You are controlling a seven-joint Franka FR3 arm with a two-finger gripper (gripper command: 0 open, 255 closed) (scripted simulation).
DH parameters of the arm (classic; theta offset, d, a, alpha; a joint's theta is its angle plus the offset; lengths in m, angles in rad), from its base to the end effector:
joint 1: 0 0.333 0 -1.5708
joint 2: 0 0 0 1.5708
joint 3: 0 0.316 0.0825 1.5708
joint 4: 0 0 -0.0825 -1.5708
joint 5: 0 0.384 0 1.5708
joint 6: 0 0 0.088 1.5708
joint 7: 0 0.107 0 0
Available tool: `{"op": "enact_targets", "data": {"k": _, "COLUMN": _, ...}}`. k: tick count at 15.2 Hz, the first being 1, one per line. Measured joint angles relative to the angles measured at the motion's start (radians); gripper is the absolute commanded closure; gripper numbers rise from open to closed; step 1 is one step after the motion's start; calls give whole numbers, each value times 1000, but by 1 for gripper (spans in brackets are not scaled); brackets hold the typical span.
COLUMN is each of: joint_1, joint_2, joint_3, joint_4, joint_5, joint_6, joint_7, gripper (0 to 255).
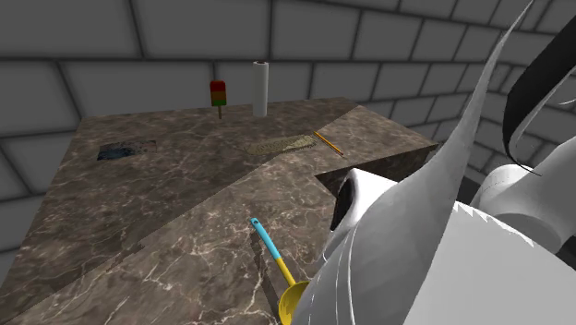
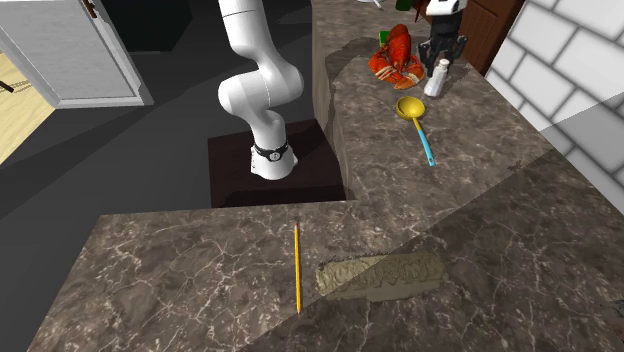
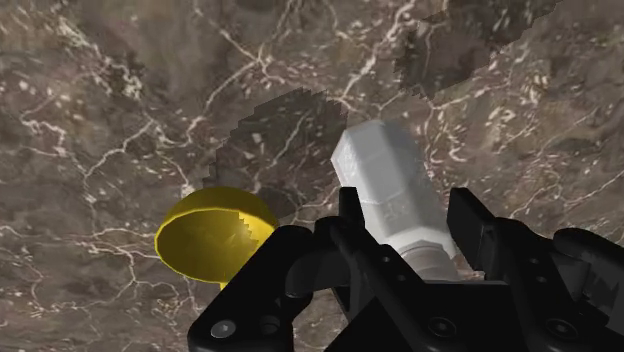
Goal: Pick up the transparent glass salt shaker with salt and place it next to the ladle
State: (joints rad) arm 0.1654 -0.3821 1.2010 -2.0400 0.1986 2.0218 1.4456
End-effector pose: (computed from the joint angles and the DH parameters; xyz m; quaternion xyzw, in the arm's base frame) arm 0.0470 0.5309 0.5036 -0.9910 0.0780 -0.0958 0.0522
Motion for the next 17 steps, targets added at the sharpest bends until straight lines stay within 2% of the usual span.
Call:
{"op": "enact_targets", "data": {"k": 6, "joint_1": -29, "joint_2": 20, "joint_3": 51, "joint_4": -55, "joint_5": -9, "joint_6": 76, "joint_7": 16, "gripper": 255}}
{"op": "enact_targets", "data": {"k": 12, "joint_1": -33, "joint_2": 22, "joint_3": 60, "joint_4": -64, "joint_5": -10, "joint_6": 88, "joint_7": 19, "gripper": 255}}
{"op": "enact_targets", "data": {"k": 13, "joint_1": -33, "joint_2": 22, "joint_3": 60, "joint_4": -64, "joint_5": -10, "joint_6": 88, "joint_7": 19, "gripper": 0}}
{"op": "enact_targets", "data": {"k": 17, "joint_1": -33, "joint_2": 22, "joint_3": 60, "joint_4": -64, "joint_5": -10, "joint_6": 88, "joint_7": 19, "gripper": 0}}
